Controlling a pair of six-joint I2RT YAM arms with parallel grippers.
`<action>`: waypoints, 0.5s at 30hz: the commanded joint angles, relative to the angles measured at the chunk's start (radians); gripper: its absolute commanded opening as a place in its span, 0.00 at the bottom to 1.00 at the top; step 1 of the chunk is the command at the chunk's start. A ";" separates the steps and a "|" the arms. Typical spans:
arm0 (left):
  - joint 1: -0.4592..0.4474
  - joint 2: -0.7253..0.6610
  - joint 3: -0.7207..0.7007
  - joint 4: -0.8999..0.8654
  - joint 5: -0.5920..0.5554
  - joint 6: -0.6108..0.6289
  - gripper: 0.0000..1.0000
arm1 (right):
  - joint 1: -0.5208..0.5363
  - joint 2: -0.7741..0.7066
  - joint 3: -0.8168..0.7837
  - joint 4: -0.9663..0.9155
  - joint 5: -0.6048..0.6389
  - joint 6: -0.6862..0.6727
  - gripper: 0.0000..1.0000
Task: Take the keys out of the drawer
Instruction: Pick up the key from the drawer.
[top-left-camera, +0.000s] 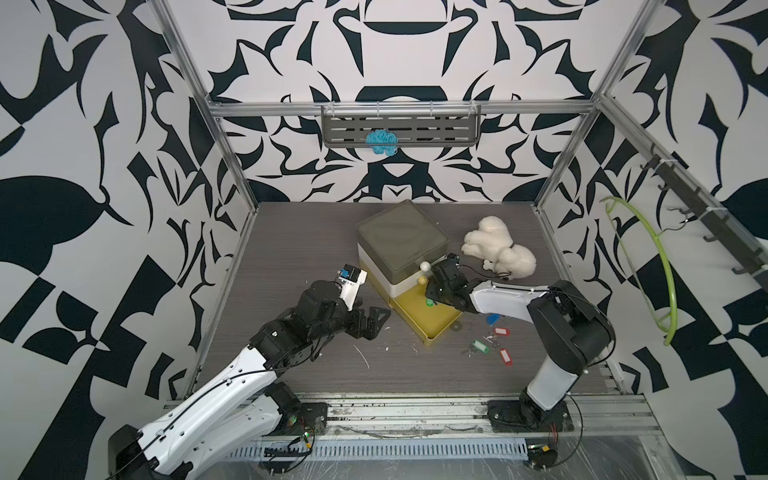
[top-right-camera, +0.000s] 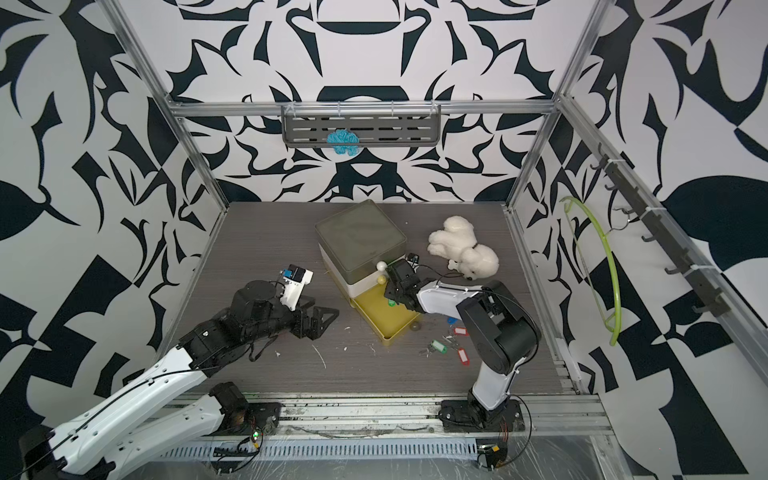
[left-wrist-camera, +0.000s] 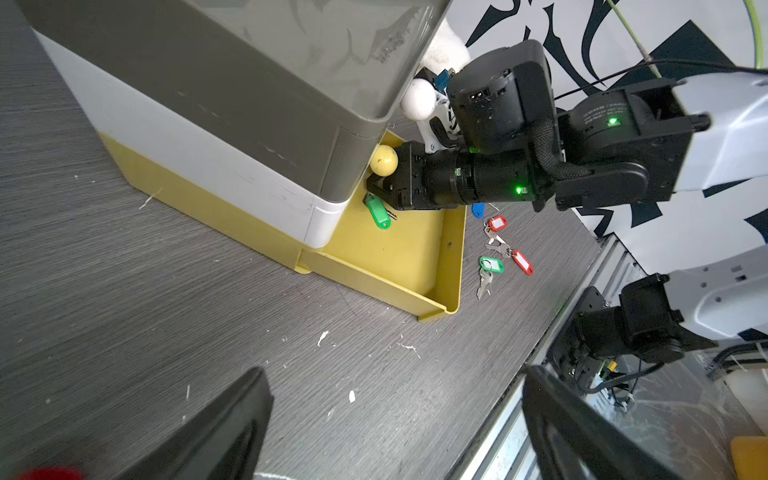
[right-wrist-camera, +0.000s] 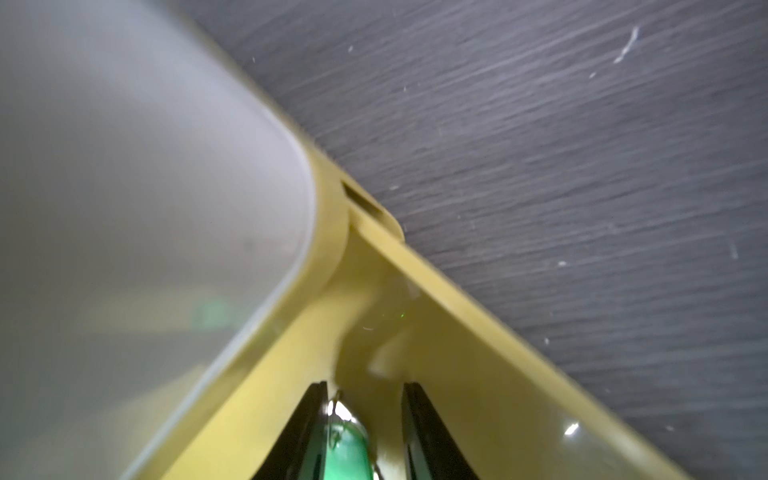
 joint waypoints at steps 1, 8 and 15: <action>0.000 0.006 -0.012 -0.005 -0.001 -0.003 0.99 | 0.019 0.026 0.042 0.057 -0.050 -0.046 0.34; 0.000 0.027 -0.004 0.005 0.005 0.000 0.99 | 0.019 0.046 0.054 0.057 -0.065 -0.044 0.21; 0.000 0.028 -0.014 0.021 0.006 -0.012 0.99 | 0.019 0.025 0.045 0.038 -0.065 -0.045 0.06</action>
